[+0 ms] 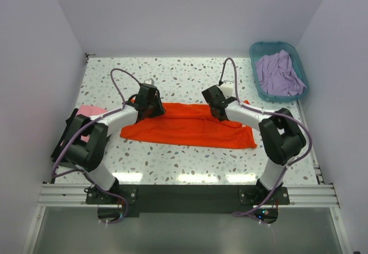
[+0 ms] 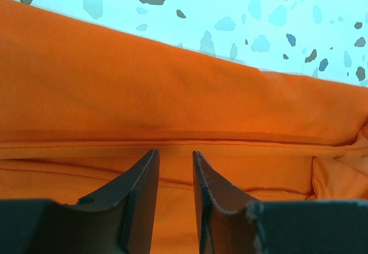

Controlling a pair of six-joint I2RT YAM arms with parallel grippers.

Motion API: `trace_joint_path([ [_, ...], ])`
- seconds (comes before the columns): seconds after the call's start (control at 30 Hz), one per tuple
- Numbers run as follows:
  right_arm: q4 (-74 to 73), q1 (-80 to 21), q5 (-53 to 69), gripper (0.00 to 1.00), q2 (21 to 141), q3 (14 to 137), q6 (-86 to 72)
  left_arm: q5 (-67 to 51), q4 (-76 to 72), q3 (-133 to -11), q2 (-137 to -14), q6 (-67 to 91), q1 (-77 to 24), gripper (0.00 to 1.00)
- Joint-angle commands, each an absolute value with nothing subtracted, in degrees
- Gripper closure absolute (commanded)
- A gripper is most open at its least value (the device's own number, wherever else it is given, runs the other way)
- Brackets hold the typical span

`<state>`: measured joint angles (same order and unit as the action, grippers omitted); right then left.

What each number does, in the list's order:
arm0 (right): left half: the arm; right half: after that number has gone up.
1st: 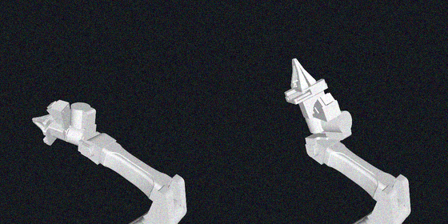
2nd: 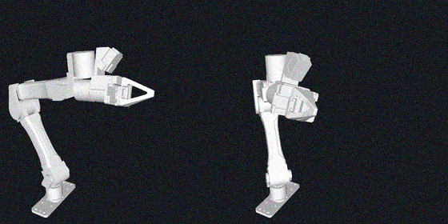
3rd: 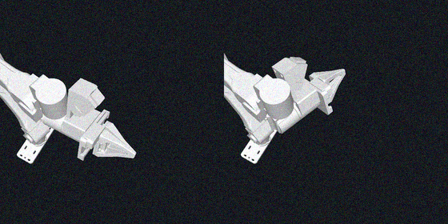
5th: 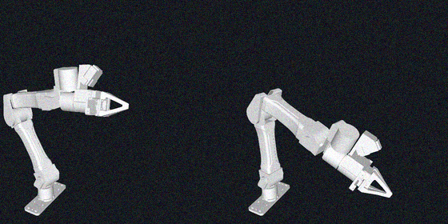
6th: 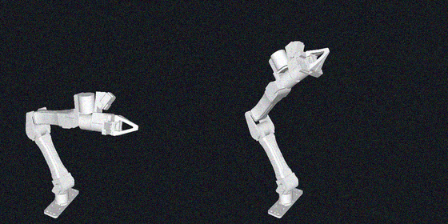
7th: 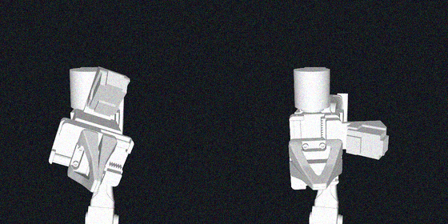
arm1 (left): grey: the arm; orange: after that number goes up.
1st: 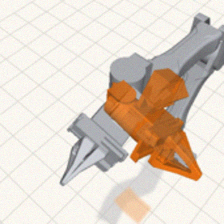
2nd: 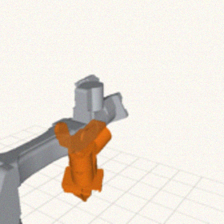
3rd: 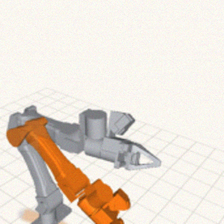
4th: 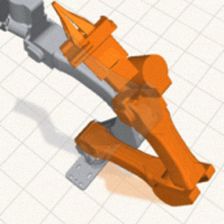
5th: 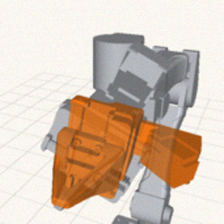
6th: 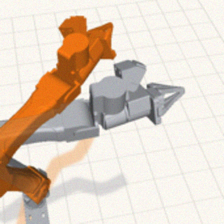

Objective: Fold and stack the t-shirts
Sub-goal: Fold the tshirt

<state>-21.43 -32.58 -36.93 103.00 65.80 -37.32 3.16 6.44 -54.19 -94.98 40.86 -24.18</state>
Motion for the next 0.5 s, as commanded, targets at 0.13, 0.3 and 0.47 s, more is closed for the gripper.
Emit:
trace_joint_path([
  [0.13, -18.7, -36.1, -39.8, 1.00, 95.1, 59.2, -42.8, 2.5, 3.6, -53.0, -91.8, 40.1, -24.3, 0.66],
  [0.3, -18.7, -39.7, -40.1, 1.00, 91.8, 55.2, -46.0, 2.8, 3.6, -51.9, -90.6, 40.2, -24.3, 0.66],
  [0.47, -18.5, -42.7, -41.0, 1.00, 89.9, 51.5, -50.2, 2.9, 3.2, -50.2, -89.3, 40.4, -24.3, 0.66],
])
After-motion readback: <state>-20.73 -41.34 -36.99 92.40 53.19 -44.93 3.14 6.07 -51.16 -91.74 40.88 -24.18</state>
